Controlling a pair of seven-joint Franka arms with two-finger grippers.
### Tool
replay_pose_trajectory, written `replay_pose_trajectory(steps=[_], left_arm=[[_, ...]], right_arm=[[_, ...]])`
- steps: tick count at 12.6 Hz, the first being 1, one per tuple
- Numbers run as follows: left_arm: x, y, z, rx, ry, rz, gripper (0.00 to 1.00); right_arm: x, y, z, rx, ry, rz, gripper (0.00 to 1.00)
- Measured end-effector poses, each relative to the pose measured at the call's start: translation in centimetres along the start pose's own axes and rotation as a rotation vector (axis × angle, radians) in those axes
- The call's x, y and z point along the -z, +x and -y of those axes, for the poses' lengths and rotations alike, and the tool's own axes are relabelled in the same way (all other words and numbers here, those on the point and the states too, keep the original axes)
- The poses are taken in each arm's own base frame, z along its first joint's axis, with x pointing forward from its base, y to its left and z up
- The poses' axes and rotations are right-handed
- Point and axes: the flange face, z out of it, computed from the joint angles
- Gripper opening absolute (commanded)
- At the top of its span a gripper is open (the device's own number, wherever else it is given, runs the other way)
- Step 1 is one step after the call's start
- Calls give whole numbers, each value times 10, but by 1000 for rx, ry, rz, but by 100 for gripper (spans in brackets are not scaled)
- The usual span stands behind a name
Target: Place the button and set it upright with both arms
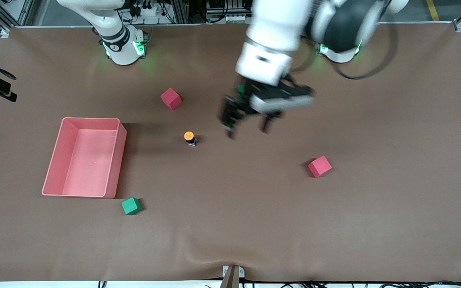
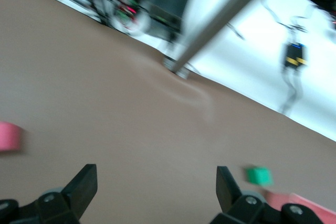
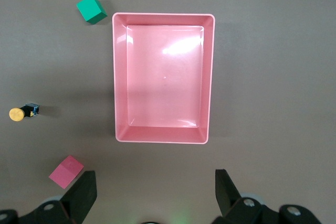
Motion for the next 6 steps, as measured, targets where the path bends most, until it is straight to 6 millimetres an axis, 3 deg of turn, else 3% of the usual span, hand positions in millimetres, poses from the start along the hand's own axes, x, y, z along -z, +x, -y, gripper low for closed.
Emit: replay_pose_trajectory(steps=[3,6], left_arm=[[4,83,80,22,160,15,100],[21,132,156,-63,266,148,100]], right_arm=[[0,0,1,1,0,0,100],[0,0,1,1,0,0,100]])
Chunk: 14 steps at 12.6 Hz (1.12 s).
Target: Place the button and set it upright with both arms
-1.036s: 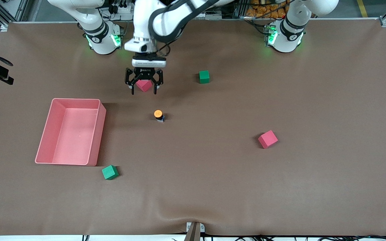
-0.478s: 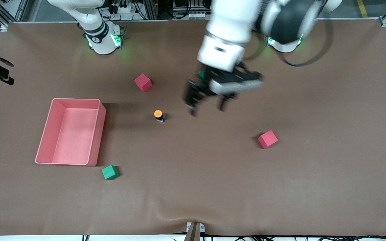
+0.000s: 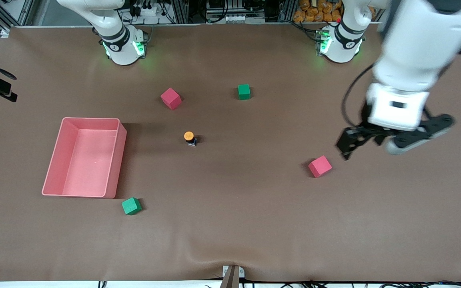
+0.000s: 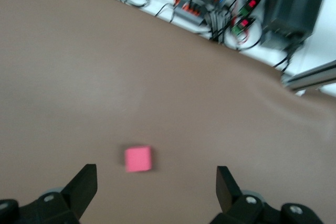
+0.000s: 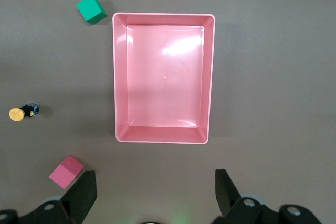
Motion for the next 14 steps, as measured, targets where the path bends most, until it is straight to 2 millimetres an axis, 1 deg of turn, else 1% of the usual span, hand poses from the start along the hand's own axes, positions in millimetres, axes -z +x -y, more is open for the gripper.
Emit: replay_pose_trajectory(steps=[2,4,5,6,7,9,11,12,14], left_arm=[[4,21,48,-47,-28,95,100],[5,39,105,-130,-51,149,100],[4,39,130,-180,-53,169,100],[5,33,149,-214,-47,188,100],[9,23,165,-234,-37,210,100],[13,0,191,-282,-25,253,100],[14,-21,211,-320,-27,272,100],[17,-29,215,-322,-28,273,100],[19,-41,216,-331,-28,279,100]], right_arm=[[0,0,0,0,0,0,100],[0,0,1,1,0,0,100],[0,0,1,2,0,0,100],[0,0,1,2,0,0,100],[0,0,1,3,0,0,100],[0,0,3,8,0,0,100],[0,2,11,26,-2,-1,100],[0,3,17,37,-3,-5,100],[1,4,23,47,-4,-7,100]])
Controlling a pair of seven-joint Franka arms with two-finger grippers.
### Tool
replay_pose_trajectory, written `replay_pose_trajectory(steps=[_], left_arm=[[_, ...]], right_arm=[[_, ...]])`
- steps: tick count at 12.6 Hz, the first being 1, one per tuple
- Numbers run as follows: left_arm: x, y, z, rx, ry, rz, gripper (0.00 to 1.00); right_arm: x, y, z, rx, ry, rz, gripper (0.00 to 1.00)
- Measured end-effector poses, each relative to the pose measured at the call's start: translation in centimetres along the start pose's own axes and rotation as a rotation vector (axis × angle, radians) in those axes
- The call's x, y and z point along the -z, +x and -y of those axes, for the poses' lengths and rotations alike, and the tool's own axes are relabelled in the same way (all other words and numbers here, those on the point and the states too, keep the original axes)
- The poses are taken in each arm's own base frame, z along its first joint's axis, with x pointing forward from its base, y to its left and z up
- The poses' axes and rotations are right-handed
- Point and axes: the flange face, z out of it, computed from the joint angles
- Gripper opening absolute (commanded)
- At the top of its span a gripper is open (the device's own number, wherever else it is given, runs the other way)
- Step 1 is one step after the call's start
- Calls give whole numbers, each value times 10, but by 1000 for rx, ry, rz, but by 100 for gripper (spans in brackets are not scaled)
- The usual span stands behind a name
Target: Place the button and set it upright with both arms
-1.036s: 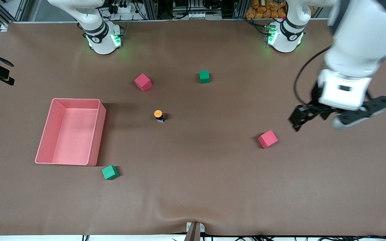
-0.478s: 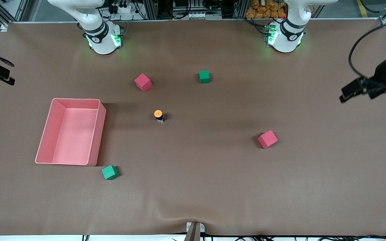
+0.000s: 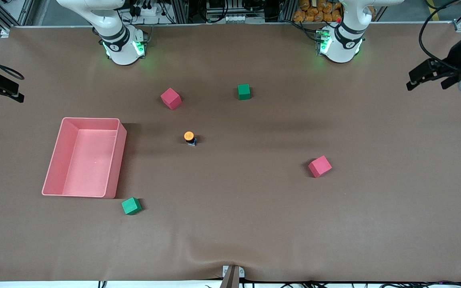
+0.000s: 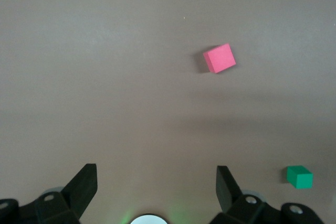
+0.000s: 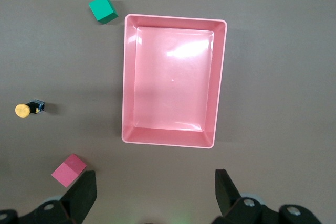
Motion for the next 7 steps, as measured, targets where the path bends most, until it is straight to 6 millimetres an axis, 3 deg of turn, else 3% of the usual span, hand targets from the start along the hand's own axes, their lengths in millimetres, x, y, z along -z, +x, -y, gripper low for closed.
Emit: replay_pose_trajectory(steps=[7], left_arm=[[10,-12,1,-25,39,28,100]], right_arm=[[0,0,0,0,0,-3,100]])
